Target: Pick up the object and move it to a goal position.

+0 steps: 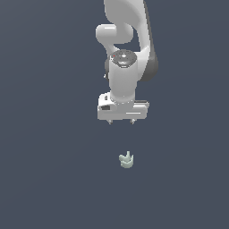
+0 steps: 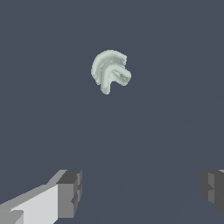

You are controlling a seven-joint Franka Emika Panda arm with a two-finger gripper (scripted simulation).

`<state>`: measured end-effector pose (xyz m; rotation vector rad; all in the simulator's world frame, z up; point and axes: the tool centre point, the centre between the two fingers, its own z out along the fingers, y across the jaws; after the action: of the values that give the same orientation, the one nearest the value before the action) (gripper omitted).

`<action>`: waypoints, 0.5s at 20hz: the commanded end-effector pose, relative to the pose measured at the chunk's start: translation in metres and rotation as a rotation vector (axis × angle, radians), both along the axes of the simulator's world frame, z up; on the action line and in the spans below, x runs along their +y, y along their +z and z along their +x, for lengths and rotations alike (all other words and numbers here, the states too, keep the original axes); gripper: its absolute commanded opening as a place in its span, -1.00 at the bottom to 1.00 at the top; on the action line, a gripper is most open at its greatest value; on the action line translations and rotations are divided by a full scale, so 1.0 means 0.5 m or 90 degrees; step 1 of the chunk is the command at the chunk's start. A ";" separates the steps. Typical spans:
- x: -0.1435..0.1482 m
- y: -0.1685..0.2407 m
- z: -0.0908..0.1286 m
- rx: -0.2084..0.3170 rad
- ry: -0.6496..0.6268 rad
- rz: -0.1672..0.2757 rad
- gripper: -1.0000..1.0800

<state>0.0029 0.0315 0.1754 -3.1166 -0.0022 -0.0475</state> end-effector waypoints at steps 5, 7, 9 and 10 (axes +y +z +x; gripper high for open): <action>0.000 -0.004 0.000 0.000 0.005 -0.005 0.92; 0.001 -0.007 0.000 0.000 0.012 -0.010 0.92; 0.001 -0.010 0.000 0.000 0.018 -0.014 0.92; 0.001 -0.011 -0.001 0.000 0.021 -0.015 0.92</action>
<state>0.0026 0.0320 0.1708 -3.1357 -0.0431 -0.0459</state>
